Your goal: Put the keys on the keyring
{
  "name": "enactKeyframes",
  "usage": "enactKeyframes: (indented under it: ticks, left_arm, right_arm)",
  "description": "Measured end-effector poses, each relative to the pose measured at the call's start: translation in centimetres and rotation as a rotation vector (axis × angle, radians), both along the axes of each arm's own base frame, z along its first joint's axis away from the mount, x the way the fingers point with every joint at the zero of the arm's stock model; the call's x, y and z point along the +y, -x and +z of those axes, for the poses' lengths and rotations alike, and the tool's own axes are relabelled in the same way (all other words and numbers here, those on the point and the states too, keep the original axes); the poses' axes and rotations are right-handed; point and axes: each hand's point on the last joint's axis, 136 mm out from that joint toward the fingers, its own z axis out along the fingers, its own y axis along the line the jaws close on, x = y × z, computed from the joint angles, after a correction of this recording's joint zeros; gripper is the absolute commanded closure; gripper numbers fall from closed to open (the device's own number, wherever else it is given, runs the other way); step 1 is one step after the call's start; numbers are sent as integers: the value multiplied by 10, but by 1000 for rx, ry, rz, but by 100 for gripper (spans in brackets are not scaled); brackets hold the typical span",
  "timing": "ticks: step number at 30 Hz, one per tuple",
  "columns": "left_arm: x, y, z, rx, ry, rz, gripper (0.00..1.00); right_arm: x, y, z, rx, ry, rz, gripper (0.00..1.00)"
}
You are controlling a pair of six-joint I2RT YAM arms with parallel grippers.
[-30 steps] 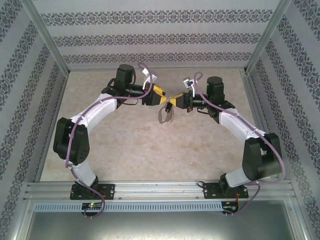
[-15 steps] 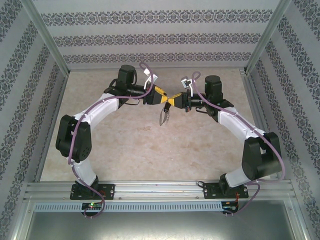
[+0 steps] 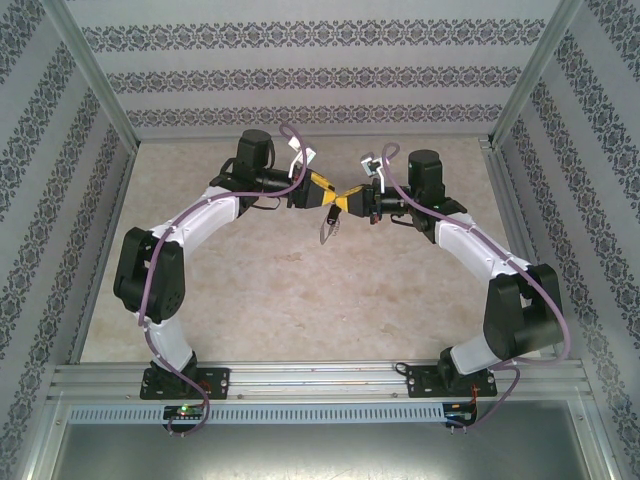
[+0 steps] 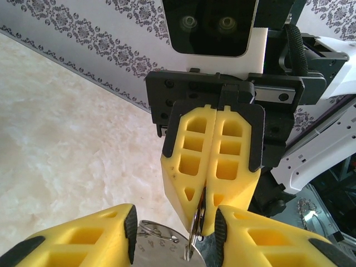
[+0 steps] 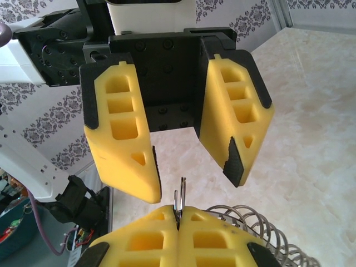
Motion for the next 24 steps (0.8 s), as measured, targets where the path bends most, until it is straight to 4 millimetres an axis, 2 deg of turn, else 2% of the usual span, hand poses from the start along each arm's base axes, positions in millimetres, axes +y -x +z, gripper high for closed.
enactKeyframes:
  ticks: [4,7,8,10,13,18,24]
  left_arm:
    - [-1,1,3,4,10,-10,79]
    - [-1,3,6,3,21,-20,86]
    - [-1,3,7,3,24,-23,85]
    - [-1,3,8,1,32,-28,74]
    - [-2,4,7,8,39,-33,69]
    - [-2,4,3,26,41,-37,68]
    - [-2,6,1,41,44,-45,79]
  right_arm:
    - [0,0,0,0,0,0,100]
    - [0,-1,0,0,2,-4,100]
    - [0,-1,0,0,2,-5,100]
    - [0,-1,0,-1,2,-5,100]
    - [0,-2,0,-1,4,-9,100]
    - [-1,-2,-1,-2,8,-10,100]
    - [-1,-2,-1,-8,8,-9,100]
